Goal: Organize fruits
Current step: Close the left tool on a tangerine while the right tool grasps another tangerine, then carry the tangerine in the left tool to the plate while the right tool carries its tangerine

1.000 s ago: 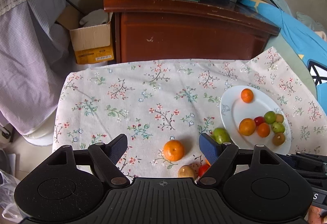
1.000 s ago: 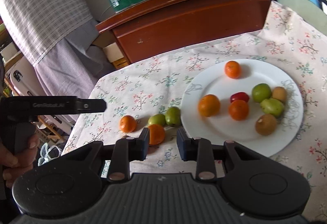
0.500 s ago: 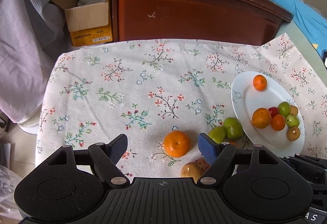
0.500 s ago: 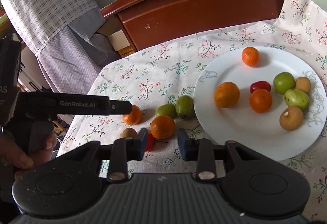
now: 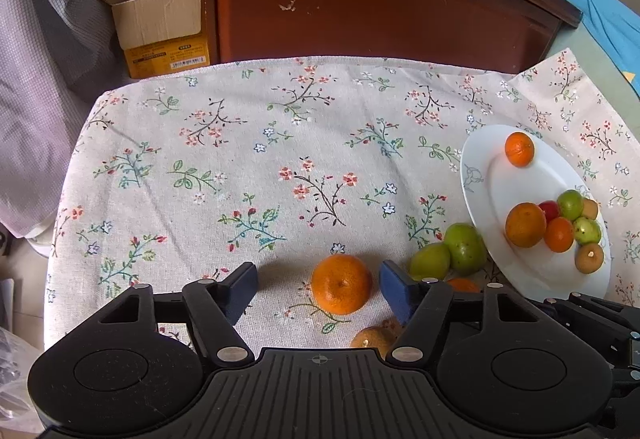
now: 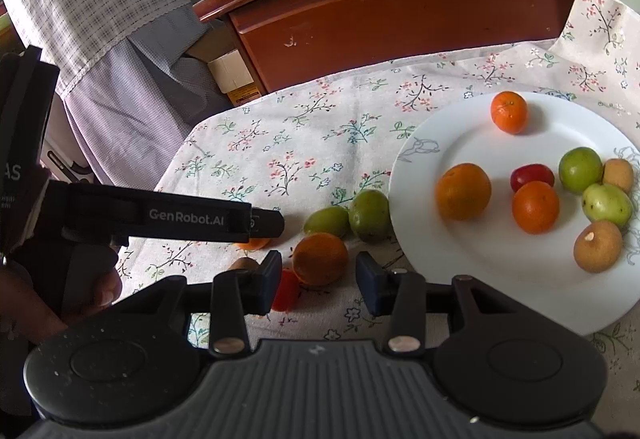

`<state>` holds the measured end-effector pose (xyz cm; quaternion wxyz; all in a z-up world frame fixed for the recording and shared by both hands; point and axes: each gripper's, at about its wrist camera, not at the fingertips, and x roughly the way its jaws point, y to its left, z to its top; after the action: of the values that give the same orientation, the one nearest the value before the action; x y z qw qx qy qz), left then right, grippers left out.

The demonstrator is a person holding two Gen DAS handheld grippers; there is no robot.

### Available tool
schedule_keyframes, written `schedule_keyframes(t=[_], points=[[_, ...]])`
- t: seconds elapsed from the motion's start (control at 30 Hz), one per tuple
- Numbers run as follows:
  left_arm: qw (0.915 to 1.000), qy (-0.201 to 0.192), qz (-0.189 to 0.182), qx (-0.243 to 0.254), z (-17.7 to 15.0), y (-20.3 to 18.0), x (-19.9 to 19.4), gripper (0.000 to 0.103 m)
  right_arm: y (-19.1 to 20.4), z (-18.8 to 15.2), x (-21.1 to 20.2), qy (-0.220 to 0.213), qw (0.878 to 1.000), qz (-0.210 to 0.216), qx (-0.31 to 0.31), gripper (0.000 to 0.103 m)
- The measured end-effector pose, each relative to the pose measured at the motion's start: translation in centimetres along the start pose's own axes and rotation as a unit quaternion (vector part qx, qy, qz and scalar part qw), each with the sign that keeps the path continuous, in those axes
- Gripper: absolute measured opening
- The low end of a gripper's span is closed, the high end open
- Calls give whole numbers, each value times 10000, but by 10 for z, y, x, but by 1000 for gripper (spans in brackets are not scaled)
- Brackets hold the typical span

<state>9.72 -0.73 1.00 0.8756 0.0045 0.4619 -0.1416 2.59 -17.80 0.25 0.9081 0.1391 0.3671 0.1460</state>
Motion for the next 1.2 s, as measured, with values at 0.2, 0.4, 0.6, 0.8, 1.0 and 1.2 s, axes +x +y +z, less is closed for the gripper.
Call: schedule_keyframes(t=[0.2,0.4,0.6,0.8,1.0,1.2], points=[[9996,-81,70,269,-3,-6,-1,48,-1,-1,7,-1,10000,-24,33,35],[9991,-121,-41,401,-5,-12,-4,29,0,0,7,20,10000,1,38,32],[9994,-241,-27,244,0,-8,-11,29,-1,5,1,-86,9999,-62,128,32],[9990,-407,-101,125,6,-8,-19,29,-2,8,-6,-151,9997,-99,157,32],[9984,-505,-184,166,9,-12,-24,29,-9,18,-30,-386,9987,-188,292,32],[9969,-623,-392,277,10,-21,-29,29,-26,36,-66,-770,9951,-424,442,32]])
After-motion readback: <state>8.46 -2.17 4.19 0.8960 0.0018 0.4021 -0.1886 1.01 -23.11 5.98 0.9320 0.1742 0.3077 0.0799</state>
